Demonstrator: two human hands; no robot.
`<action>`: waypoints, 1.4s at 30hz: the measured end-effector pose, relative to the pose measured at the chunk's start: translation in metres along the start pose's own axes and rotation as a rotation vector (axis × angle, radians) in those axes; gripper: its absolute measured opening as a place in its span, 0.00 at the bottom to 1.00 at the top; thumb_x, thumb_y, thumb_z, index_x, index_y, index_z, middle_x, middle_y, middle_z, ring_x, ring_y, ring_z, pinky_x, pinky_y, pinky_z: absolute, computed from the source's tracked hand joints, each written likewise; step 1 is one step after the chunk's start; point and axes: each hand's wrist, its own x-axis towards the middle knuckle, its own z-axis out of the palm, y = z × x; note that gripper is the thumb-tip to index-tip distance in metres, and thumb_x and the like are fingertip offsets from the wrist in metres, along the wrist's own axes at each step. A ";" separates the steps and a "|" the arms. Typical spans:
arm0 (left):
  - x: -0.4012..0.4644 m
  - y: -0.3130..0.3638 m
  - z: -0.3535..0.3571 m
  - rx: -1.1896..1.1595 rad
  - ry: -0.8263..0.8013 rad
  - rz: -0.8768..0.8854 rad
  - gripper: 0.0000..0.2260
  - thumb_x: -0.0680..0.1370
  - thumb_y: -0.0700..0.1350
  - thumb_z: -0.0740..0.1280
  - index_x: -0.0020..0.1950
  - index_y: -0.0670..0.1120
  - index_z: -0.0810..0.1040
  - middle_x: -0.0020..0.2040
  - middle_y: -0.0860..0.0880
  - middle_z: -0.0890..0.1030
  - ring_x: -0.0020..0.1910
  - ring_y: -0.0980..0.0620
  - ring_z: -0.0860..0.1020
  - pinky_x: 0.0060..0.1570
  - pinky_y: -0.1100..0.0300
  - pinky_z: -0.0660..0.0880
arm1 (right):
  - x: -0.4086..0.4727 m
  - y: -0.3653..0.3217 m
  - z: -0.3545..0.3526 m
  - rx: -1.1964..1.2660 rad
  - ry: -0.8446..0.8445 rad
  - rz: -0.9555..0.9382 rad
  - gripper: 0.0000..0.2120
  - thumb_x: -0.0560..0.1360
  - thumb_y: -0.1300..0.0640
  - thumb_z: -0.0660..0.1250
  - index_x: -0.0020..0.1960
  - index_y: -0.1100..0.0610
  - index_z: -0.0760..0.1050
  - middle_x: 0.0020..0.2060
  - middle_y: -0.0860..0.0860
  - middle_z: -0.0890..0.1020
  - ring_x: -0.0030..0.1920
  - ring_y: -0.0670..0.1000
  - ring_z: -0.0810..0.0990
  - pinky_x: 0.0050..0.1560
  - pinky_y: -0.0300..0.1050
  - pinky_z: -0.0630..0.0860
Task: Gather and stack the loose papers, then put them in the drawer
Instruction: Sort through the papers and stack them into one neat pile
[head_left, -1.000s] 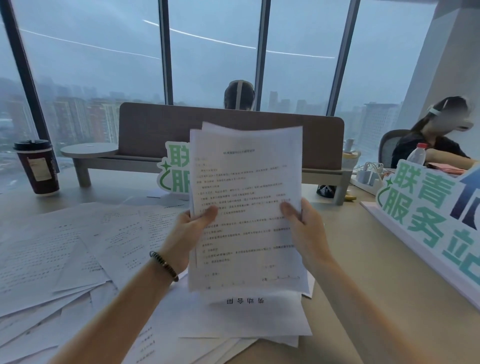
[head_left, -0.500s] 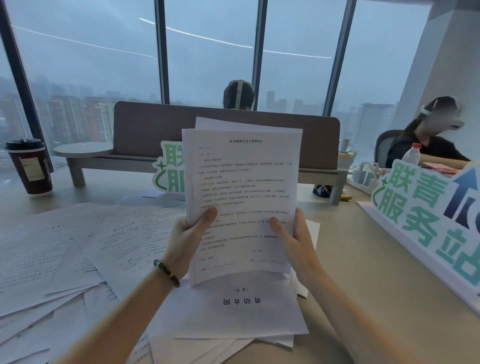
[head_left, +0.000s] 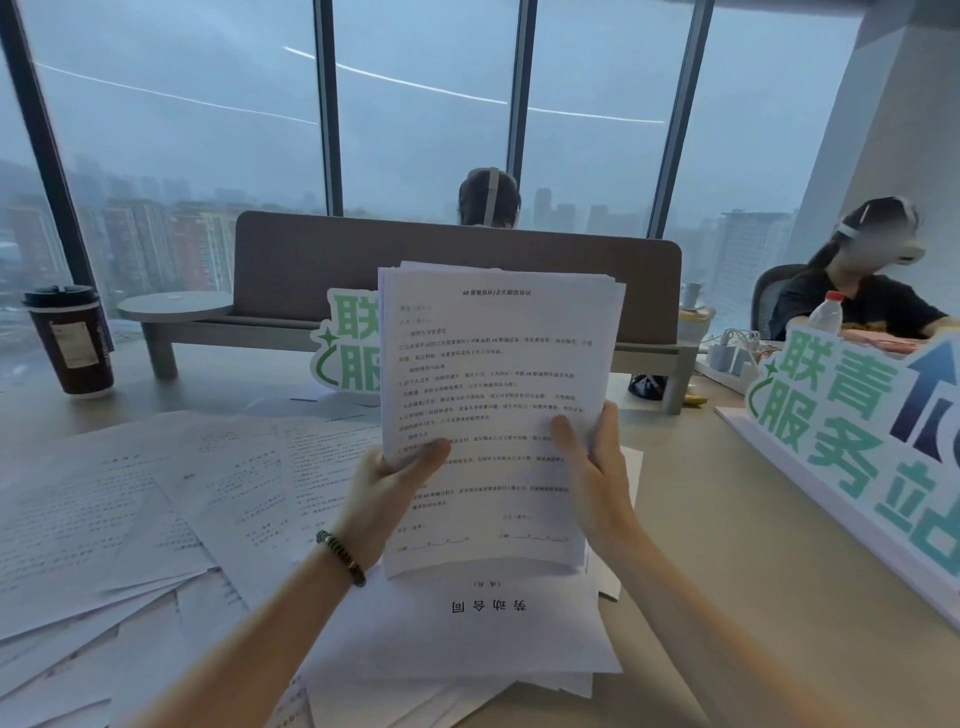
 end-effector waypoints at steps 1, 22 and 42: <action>0.000 0.000 0.000 0.005 -0.002 0.002 0.09 0.75 0.45 0.70 0.54 0.47 0.83 0.50 0.45 0.86 0.49 0.44 0.85 0.47 0.45 0.82 | -0.005 0.005 0.001 -0.015 -0.006 0.003 0.06 0.82 0.53 0.62 0.56 0.50 0.66 0.49 0.37 0.82 0.51 0.43 0.82 0.51 0.50 0.81; 0.004 -0.005 -0.001 0.070 -0.006 -0.018 0.08 0.79 0.46 0.66 0.55 0.47 0.83 0.50 0.46 0.86 0.50 0.45 0.84 0.49 0.47 0.81 | -0.012 0.010 0.001 -0.173 -0.007 -0.048 0.20 0.83 0.50 0.60 0.71 0.41 0.59 0.60 0.35 0.77 0.57 0.35 0.76 0.54 0.41 0.74; 0.022 -0.028 -0.039 0.494 0.056 -0.586 0.13 0.81 0.47 0.65 0.54 0.37 0.81 0.45 0.40 0.85 0.43 0.41 0.84 0.45 0.51 0.81 | 0.021 0.046 -0.051 -1.034 -0.170 0.534 0.31 0.79 0.42 0.61 0.77 0.50 0.56 0.70 0.57 0.72 0.69 0.61 0.70 0.64 0.54 0.70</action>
